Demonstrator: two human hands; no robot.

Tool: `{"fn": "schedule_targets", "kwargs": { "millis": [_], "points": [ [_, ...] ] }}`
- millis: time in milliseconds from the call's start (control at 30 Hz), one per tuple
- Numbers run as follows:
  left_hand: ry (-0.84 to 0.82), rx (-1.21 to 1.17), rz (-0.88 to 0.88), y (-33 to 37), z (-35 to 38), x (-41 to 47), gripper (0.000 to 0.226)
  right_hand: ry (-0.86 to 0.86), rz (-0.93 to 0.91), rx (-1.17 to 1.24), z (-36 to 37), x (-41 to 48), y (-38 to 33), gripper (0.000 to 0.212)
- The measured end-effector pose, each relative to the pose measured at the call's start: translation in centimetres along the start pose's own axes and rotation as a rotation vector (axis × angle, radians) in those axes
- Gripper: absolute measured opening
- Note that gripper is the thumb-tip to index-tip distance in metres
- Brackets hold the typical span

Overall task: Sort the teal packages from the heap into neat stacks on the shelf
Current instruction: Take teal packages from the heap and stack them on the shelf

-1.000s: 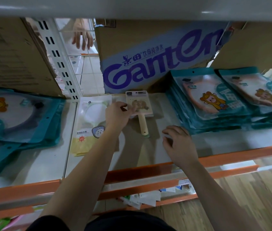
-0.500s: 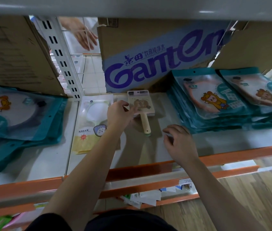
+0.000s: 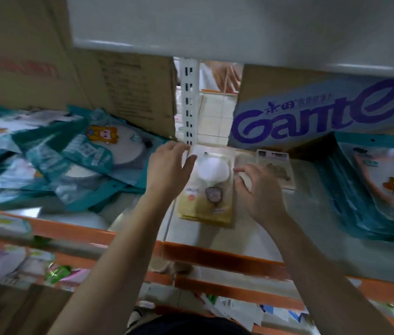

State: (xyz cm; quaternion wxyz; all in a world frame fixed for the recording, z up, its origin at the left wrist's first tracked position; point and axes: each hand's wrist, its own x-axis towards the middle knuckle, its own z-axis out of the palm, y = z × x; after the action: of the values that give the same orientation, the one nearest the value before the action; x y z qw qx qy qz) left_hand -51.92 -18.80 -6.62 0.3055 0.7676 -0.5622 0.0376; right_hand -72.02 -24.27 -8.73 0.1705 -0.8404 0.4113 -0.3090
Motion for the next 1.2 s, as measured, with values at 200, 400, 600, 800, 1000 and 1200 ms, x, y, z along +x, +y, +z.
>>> {"fn": "schedule_targets", "kwargs": {
  "millis": [200,400,600,800,1000,1200],
  "points": [
    [0.139,0.102,-0.109,-9.0,-6.0,-1.1,0.035,-0.137,-0.093,0.076,5.6,4.5,-6.7,0.025],
    [0.217,0.128,-0.198,-16.7,-10.6,-2.1,0.032,-0.249,-0.149,0.102,10.9,8.0,-12.7,0.025],
    [0.242,0.112,-0.239,-22.2,-13.5,-2.1,0.029,-0.292,-0.081,0.123,15.4,9.5,-17.3,0.031],
    [0.258,0.082,-0.192,-25.6,-15.0,-1.5,0.029,-0.268,-0.021,0.036,17.8,12.7,-18.9,0.035],
    [0.255,0.022,-0.157,-27.9,-15.9,-1.3,0.031,-0.494,0.172,-0.013,18.3,17.0,-18.3,0.082],
    [0.263,-0.028,-0.152,-28.4,-15.8,-1.7,0.023,-0.456,0.258,-0.003,18.9,17.4,-17.6,0.081]
  ]
}}
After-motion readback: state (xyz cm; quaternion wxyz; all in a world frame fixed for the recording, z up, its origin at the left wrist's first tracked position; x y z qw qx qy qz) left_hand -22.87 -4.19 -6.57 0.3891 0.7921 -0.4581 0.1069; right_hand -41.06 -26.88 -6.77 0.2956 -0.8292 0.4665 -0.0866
